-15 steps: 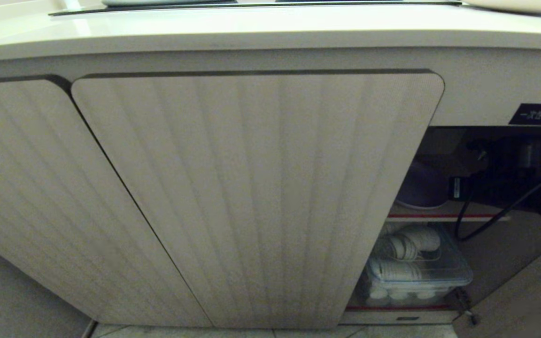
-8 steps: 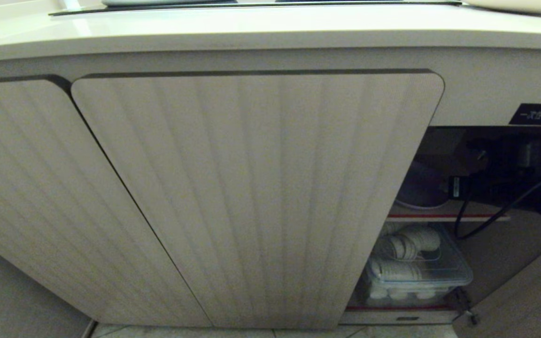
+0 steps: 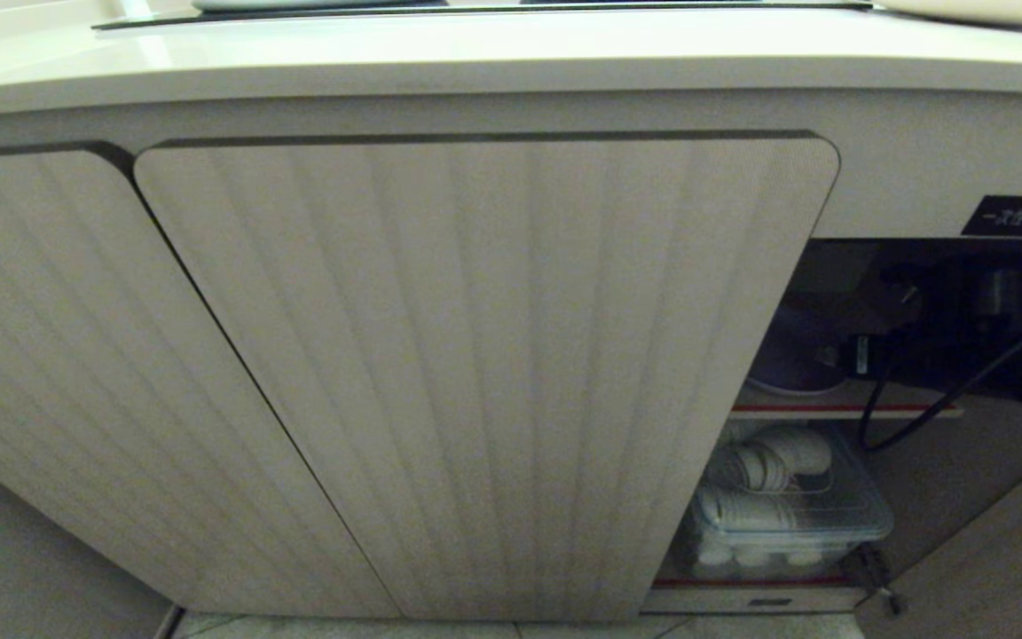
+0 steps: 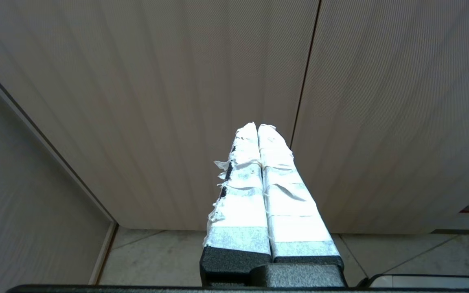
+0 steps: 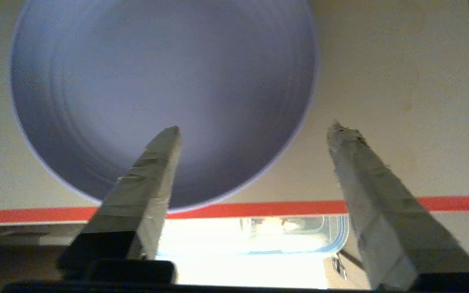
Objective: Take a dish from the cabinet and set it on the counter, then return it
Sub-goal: Take the plate from the cabinet
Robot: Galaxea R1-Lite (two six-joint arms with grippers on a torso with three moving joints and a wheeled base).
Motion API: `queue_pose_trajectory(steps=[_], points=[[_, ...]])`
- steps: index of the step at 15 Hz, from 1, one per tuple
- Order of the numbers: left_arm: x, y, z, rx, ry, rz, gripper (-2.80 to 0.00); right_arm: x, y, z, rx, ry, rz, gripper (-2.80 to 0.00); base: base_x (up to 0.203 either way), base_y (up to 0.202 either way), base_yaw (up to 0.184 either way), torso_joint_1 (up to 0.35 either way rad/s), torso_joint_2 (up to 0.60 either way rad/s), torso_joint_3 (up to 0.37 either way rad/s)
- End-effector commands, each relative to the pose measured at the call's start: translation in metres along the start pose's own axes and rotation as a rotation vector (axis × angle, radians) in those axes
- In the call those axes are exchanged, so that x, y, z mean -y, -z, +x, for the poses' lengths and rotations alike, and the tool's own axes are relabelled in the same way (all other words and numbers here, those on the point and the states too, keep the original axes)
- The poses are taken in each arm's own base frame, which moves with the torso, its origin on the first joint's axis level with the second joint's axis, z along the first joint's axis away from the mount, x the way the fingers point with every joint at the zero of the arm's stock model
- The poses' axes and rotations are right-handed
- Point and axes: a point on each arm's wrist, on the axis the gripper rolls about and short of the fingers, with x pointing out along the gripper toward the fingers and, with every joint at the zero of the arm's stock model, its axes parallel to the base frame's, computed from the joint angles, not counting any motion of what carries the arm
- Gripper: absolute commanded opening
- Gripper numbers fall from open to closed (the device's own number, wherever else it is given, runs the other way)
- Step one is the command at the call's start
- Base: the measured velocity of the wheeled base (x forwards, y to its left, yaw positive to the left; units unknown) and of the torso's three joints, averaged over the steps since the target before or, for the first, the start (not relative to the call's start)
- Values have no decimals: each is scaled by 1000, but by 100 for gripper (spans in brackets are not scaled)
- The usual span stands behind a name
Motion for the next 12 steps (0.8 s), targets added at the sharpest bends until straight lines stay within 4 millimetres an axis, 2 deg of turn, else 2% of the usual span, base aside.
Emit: queue_pose_trajectory(steps=[1, 12], points=[[0, 0, 0, 0, 0, 0, -280, 0, -2, -1, 1, 0, -1, 0, 0, 0, 0, 0, 0, 0], [0, 0, 0, 0, 0, 0, -280, 2, -4, 1, -29, -25, 9, 0, 0, 0, 0, 0, 0, 0]])
